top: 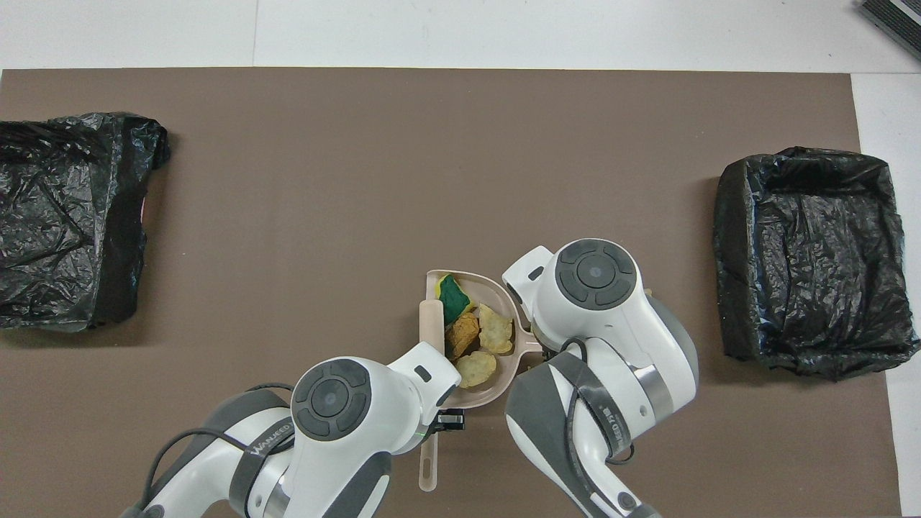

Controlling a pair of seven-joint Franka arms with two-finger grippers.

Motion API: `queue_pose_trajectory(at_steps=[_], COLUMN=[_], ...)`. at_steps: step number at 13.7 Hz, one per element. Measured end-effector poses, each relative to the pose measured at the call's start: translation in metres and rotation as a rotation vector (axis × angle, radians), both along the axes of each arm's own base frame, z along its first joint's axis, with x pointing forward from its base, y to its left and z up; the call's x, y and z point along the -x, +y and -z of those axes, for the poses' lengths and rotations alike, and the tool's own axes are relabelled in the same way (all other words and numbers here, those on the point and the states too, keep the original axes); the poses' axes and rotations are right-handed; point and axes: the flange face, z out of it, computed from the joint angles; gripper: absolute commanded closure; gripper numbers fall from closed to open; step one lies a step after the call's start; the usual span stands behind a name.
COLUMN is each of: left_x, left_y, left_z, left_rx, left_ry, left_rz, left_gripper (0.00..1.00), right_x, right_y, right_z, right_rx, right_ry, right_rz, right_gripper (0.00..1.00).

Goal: Sweep and dump trash in bin

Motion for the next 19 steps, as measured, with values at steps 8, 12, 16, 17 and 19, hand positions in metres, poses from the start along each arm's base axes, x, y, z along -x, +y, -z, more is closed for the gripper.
queue_pose_trajectory(at_steps=[8, 12, 16, 17, 19], left_x=[-0.013, -0.005, 0.009, 0.011, 0.02], left_y=[-0.023, -0.017, -0.01, -0.01, -0.01], left_z=[-0.054, -0.087, -0.107, -0.107, -0.099], left_rx=[-0.022, -0.033, -0.062, -0.081, -0.143], left_ry=[0.073, 0.071, 0.078, 0.077, 0.067], left_rz=[-0.01, -0.049, -0.077, -0.099, -0.143], left_gripper=[1.0, 1.0, 1.0, 1.0, 1.0], right_x=[-0.013, -0.015, -0.016, -0.018, -0.026], right_y=[-0.015, -0.02, -0.022, -0.026, -0.037], right_z=[-0.007, -0.012, -0.015, -0.017, -0.026], right_rx=[-0.141, -0.156, -0.164, -0.18, -0.218], right_ry=[0.017, 0.012, 0.007, 0.007, -0.009], right_rz=[0.071, 0.088, 0.084, 0.075, 0.026], right_gripper=[1.0, 1.0, 1.0, 1.0, 1.0])
